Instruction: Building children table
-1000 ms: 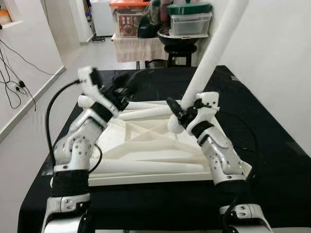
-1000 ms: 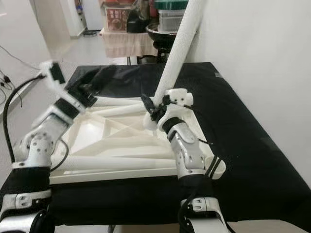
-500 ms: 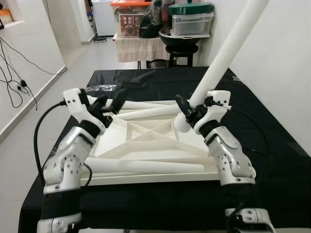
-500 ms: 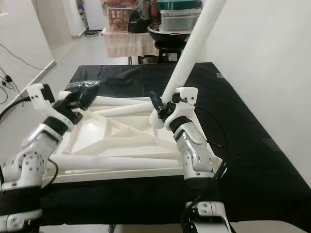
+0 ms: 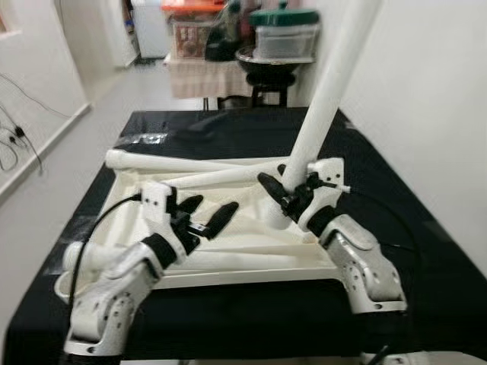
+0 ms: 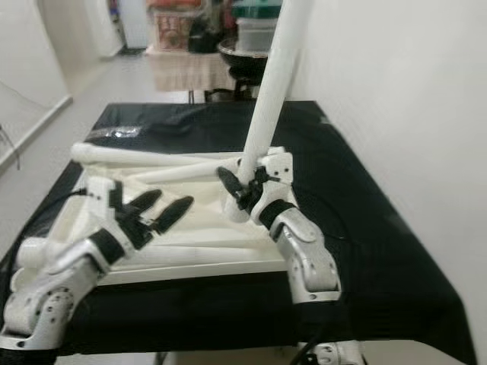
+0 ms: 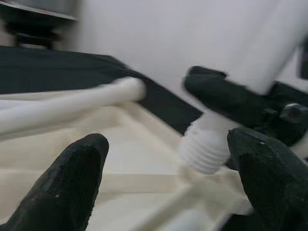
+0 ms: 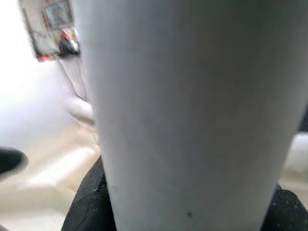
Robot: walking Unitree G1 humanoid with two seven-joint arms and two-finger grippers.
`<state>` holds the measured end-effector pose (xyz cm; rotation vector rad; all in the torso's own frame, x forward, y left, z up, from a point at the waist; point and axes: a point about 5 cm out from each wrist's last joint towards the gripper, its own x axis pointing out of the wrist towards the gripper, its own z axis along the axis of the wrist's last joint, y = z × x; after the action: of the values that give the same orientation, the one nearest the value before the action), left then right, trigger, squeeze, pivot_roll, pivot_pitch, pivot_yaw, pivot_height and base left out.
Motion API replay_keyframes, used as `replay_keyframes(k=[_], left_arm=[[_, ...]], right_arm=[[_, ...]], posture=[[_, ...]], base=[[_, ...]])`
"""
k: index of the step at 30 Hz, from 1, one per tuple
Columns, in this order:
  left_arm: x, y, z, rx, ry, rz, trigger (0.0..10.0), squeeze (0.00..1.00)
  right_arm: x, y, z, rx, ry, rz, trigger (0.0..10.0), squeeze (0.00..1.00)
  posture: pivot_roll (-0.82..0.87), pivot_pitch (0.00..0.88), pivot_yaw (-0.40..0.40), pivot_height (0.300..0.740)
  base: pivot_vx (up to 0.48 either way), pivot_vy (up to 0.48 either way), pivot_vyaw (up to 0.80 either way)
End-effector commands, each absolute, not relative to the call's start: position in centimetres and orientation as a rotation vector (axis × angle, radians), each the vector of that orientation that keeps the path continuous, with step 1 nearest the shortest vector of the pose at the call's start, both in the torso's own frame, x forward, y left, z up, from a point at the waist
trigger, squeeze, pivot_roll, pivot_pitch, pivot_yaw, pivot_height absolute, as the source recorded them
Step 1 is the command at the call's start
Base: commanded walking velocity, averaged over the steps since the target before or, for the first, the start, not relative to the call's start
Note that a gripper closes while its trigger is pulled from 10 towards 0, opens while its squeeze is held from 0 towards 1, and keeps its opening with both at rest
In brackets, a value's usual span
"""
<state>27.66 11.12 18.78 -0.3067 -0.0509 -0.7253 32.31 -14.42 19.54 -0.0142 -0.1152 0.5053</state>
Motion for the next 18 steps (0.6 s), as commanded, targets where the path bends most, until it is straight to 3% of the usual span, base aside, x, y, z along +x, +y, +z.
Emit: replay_keyframes(k=[1, 9, 18], left_arm=[[27.2, 11.4, 17.9, -0.282, -0.004, -0.732, 10.0, 0.00], [26.3, 11.3, 15.3, -0.113, 0.100, -0.698, 10.0, 0.00], [24.3, 10.9, 14.1, -0.067, 0.163, -0.761, 10.0, 0.00]], right_arm=[[32.0, -14.2, 20.2, -0.097, -0.157, 0.512, 10.0, 0.00], [30.9, -14.1, 19.7, -0.091, -0.111, 0.673, 10.0, 0.00], [29.3, -13.8, 19.9, -0.054, -0.091, 0.889, 10.0, 0.00]], posture=[[-0.13, 0.000, -0.015, 0.740], [-0.13, 0.000, -0.020, 0.740], [-0.11, 0.000, -0.027, 0.740]], base=[[0.000, -0.480, 0.00], [0.000, -0.057, 0.00], [0.000, 0.000, 0.09]])
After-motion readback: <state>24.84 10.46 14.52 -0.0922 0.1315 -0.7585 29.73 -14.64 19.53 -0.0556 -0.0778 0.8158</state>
